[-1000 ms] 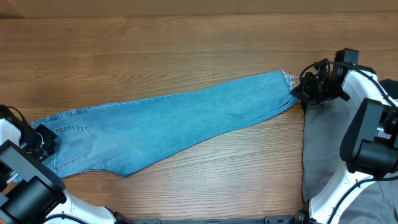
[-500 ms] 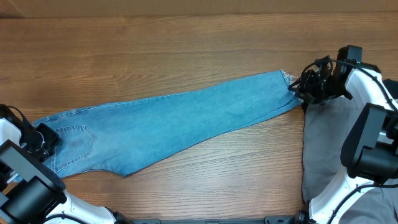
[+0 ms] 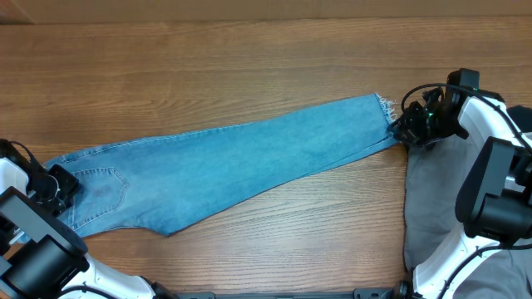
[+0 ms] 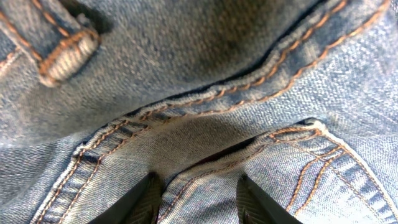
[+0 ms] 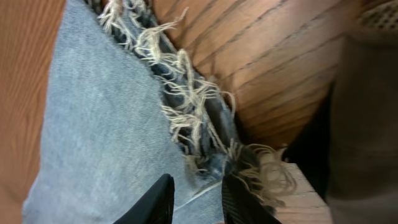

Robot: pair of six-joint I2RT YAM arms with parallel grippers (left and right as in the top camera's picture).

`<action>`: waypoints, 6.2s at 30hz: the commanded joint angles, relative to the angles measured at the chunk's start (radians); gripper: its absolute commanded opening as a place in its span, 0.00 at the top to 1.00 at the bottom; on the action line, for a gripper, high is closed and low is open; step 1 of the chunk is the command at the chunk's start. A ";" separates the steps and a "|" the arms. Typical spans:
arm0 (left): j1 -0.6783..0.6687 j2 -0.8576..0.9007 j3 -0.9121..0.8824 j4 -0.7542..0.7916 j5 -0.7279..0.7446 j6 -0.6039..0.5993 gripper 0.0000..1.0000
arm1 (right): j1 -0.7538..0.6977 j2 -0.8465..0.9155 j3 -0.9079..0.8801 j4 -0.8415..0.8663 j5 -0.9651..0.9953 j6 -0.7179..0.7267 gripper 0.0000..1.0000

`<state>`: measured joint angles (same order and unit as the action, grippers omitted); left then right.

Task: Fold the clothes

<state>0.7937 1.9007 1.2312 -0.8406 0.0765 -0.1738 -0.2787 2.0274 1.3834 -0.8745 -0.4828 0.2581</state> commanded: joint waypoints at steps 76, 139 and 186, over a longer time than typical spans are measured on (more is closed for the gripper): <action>0.004 0.011 0.009 -0.026 0.074 0.010 0.23 | 0.055 -0.253 -0.060 0.142 0.084 0.061 0.96; 0.004 0.011 0.009 -0.097 0.183 0.100 0.18 | 0.037 -0.009 -0.068 0.470 -0.127 -0.019 0.96; 0.003 -0.111 0.117 -0.165 0.405 0.259 0.46 | -0.008 -0.005 -0.170 0.315 -0.068 0.022 0.60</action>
<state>0.7944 1.8877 1.2892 -0.9905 0.4019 0.0448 -0.2951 2.0060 1.2335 -0.5846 -0.5255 0.2836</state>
